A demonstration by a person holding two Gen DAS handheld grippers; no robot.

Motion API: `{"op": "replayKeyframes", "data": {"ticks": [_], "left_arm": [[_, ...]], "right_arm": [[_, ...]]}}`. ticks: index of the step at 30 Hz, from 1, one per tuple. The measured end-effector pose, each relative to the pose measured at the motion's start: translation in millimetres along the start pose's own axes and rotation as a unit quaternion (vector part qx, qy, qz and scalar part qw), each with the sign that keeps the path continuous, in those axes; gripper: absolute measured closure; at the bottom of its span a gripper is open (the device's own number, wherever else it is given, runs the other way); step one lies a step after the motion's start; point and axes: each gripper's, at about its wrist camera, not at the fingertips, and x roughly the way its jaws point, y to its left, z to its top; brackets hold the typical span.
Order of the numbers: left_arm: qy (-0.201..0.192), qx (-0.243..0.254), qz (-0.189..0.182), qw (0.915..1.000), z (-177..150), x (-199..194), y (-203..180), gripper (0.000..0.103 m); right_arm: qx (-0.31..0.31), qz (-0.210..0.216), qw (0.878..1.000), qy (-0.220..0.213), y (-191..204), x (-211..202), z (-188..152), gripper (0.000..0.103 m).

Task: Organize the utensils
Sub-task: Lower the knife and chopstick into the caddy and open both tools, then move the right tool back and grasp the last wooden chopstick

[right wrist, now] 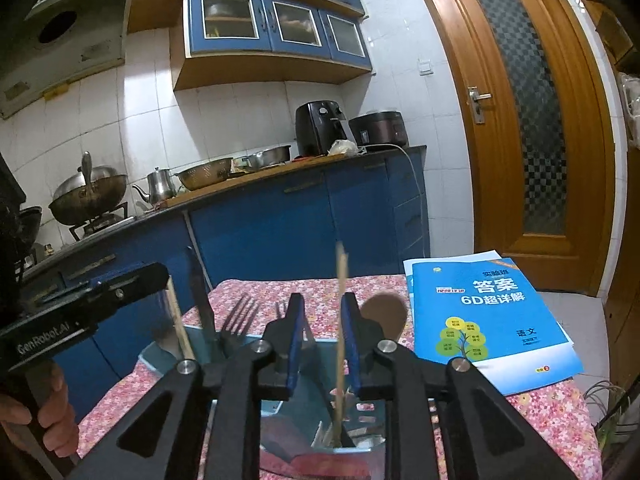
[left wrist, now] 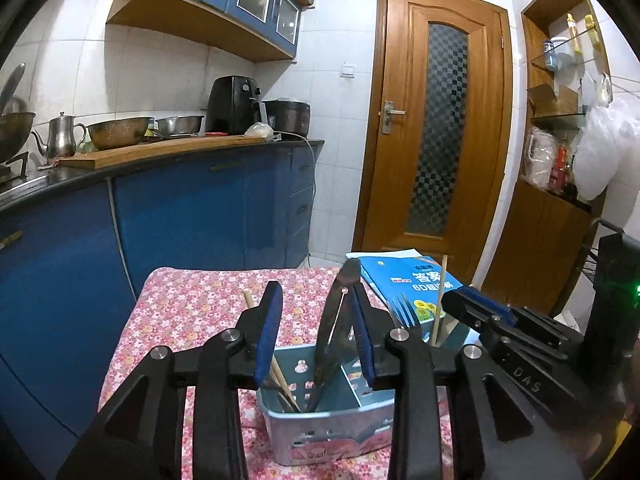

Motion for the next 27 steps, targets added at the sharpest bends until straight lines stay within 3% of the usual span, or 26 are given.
{"op": "replayKeyframes", "data": {"ticks": [10, 27], "left_arm": [[0.023, -0.003, 0.015, 0.9996, -10.0, -35.7, 7.5, 0.065], [0.11, -0.03, 0.041, 0.9927, -61.6, -77.3, 33.7, 0.065]], "right_arm": [[-0.003, 0.001, 1.0, 0.029, 18.8, -30.6, 1.9, 0.076], [-0.018, 0.028, 0.986, 0.163, 67.1, -46.2, -50.9, 0.076]]}}
